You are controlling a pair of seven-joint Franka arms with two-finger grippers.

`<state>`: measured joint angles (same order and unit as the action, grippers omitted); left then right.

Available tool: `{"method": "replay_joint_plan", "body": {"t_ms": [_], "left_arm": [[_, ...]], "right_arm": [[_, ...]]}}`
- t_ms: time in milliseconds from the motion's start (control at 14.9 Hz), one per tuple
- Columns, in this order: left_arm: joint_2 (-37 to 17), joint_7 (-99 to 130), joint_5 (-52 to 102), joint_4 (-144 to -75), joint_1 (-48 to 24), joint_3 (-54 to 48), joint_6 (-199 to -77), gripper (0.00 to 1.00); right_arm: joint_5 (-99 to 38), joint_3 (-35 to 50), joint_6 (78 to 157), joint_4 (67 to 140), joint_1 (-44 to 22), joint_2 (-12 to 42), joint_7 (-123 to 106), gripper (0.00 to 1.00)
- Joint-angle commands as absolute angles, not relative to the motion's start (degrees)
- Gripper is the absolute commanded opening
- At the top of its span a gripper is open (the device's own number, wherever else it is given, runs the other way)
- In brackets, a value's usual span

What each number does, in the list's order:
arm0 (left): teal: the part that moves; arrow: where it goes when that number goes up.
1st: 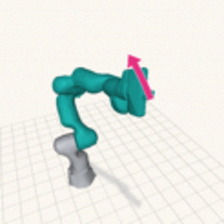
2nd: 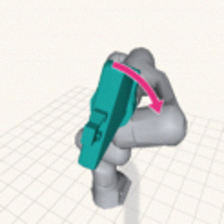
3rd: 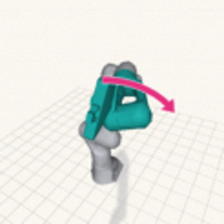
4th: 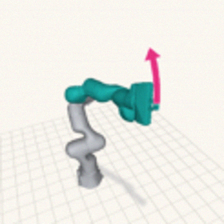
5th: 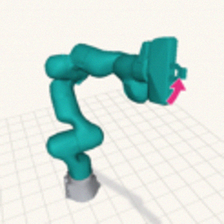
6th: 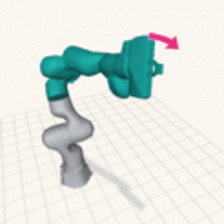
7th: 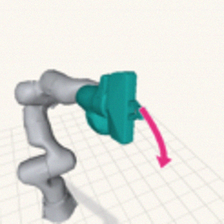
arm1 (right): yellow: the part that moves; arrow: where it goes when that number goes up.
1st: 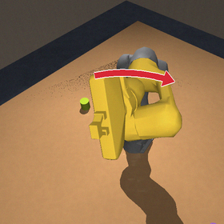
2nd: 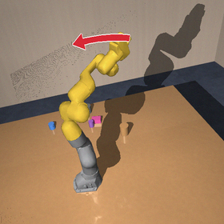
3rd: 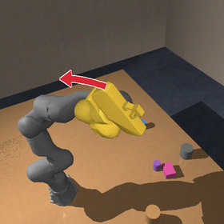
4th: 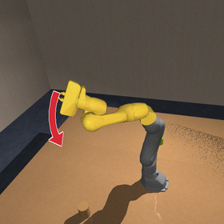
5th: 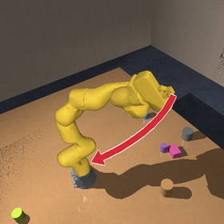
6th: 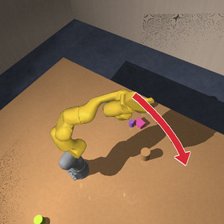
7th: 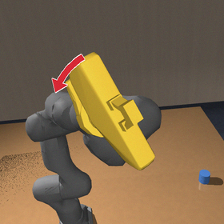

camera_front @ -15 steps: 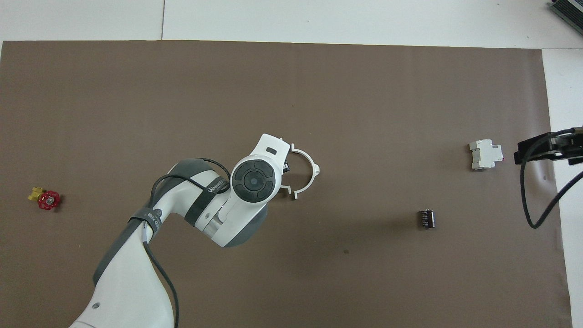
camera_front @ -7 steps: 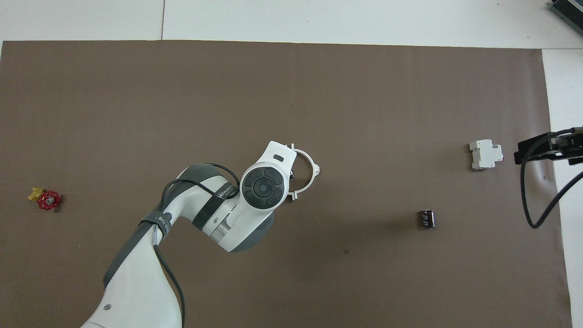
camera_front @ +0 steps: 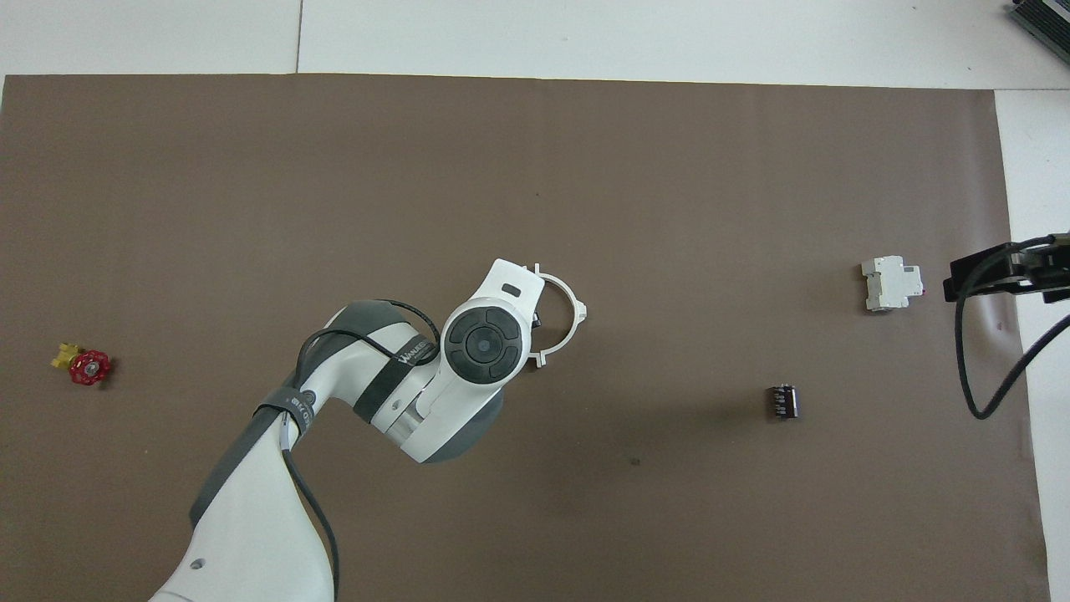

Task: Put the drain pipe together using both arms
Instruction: 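Press the held clamp half against the other to close the ring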

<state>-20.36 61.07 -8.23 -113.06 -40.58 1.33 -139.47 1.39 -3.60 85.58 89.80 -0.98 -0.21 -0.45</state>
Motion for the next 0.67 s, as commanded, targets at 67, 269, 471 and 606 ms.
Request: {"method": "replay_joint_plan", "body": {"t_ms": [67,269,471,606], "left_arm": [[-20.3,62.8,-9.8,-113.3,-41.8,2.4,-139.8,0.00],[-20.3,62.8,-10.1,-113.3,-42.1,2.4,-139.8,0.00],[-20.4,62.8,-10.6,-112.9,-42.3,2.4,-139.8,0.00],[-20.5,62.8,-10.7,-112.9,-42.3,2.4,-139.8,0.00]], "right_arm": [[0.5,-3.3,86.5,89.9,-0.3,-0.1,-0.2,1.00],[0.5,-3.3,86.5,89.9,-0.3,-0.1,-0.2,1.00],[0.5,-3.3,86.5,89.9,-0.4,-0.1,-0.2,1.00],[0.5,-3.3,86.5,89.9,-0.4,-0.1,-0.2,1.00]]}}
